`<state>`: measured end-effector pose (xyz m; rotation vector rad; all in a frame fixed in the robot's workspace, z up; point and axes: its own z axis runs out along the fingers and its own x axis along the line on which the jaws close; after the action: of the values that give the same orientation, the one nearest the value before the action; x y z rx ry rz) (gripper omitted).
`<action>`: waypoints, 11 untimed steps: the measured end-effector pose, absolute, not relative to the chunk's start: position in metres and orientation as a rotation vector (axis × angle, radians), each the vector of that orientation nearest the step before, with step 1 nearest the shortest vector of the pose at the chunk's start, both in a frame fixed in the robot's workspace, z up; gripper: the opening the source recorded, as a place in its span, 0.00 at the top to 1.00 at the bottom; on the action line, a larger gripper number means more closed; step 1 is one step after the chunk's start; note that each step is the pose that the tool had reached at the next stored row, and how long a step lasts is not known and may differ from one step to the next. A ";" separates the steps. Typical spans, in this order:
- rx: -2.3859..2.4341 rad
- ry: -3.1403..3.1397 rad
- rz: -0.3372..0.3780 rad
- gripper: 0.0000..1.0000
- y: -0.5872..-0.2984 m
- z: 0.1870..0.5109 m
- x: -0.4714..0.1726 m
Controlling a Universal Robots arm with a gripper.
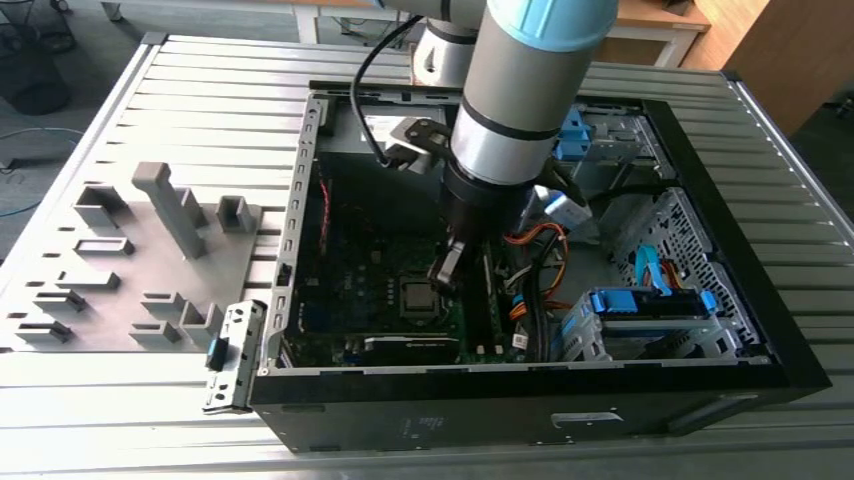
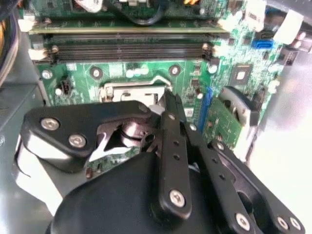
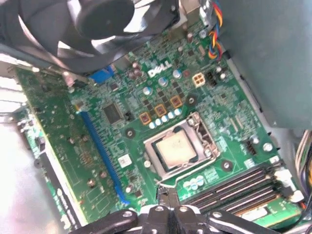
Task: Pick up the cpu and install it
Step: 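Install the first cpu locking lever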
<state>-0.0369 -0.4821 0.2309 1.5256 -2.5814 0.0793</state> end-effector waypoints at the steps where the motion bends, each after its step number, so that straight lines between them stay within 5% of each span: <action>1: 1.531 -2.587 0.062 0.89 -0.482 0.231 -0.038; 11: 1.560 -2.629 -0.004 0.89 -0.482 0.231 -0.064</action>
<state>-0.0640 -0.4820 0.2306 1.5596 -2.6292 -0.0037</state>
